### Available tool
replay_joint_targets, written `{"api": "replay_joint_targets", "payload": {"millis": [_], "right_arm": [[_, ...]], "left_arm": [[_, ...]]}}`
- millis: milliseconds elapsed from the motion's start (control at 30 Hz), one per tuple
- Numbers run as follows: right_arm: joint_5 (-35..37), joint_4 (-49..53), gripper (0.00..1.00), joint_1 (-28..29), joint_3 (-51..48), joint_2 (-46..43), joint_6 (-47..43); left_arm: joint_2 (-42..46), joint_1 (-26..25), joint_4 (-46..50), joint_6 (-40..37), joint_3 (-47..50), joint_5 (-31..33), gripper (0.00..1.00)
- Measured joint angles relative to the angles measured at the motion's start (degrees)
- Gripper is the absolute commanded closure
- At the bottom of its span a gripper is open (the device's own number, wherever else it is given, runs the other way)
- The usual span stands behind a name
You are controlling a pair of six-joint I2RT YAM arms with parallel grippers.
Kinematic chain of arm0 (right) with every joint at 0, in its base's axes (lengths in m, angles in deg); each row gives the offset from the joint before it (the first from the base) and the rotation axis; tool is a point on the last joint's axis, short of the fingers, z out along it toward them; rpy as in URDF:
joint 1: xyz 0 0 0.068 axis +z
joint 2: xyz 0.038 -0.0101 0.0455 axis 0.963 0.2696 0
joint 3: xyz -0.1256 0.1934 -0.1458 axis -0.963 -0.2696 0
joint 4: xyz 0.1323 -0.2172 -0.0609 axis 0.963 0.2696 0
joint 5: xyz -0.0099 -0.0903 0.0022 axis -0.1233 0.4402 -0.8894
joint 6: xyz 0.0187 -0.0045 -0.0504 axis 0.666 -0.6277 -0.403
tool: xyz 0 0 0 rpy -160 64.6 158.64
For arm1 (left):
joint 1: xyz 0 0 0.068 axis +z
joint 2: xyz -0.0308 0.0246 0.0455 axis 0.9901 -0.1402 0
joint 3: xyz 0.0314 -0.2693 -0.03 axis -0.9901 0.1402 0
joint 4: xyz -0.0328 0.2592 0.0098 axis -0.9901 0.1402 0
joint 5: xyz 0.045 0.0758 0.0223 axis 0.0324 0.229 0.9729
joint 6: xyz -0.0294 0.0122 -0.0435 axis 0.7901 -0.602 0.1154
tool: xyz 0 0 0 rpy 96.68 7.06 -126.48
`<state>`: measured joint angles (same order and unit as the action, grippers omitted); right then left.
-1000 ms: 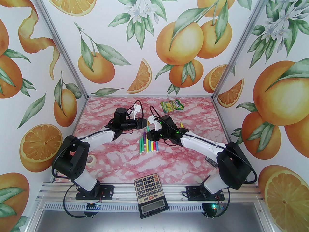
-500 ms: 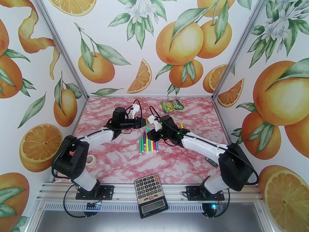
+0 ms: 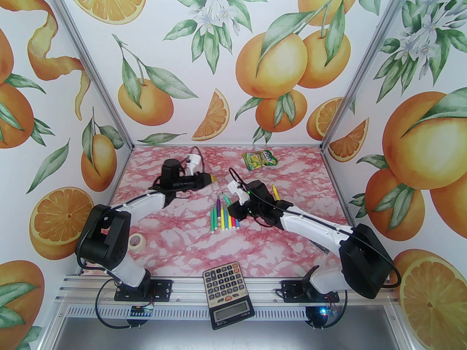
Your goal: Open the pen caps
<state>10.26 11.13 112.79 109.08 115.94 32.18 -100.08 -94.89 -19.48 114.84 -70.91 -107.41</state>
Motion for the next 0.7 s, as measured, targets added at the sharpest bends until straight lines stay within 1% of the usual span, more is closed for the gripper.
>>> {"api": "replay_joint_targets", "payload": {"millis": [67, 167, 267, 400, 500, 700], "right_arm": [[0.3, 1.1, 1.00, 0.0, -0.5, 0.0, 0.0], [1.4, 1.7, 1.00, 0.0, -0.7, 0.0, -0.2], [4.7, 1.8, 1.00, -0.2, -0.7, 0.0, 0.3], [11.3, 3.2, 1.00, -1.5, 0.2, 0.4, 1.7], [16.2, 3.6, 1.00, -3.3, 1.7, 1.4, 3.0], [22.8, 5.2, 1.00, -8.3, 5.3, 4.9, 5.2]], "left_arm": [[0.2, 2.1, 0.2, 0.0, 0.0, 1.5, 1.00], [1.1, 2.3, 1.3, -0.3, 0.0, 2.5, 1.00], [3.0, 1.8, 9.1, -4.5, -0.9, 5.9, 1.00], [5.9, 1.4, 24.3, -13.7, -4.6, 15.9, 1.00], [8.1, 1.4, 32.9, -18.9, -6.3, 23.2, 1.00], [8.8, 1.4, 44.6, -25.7, -7.5, 35.9, 1.00]]}}
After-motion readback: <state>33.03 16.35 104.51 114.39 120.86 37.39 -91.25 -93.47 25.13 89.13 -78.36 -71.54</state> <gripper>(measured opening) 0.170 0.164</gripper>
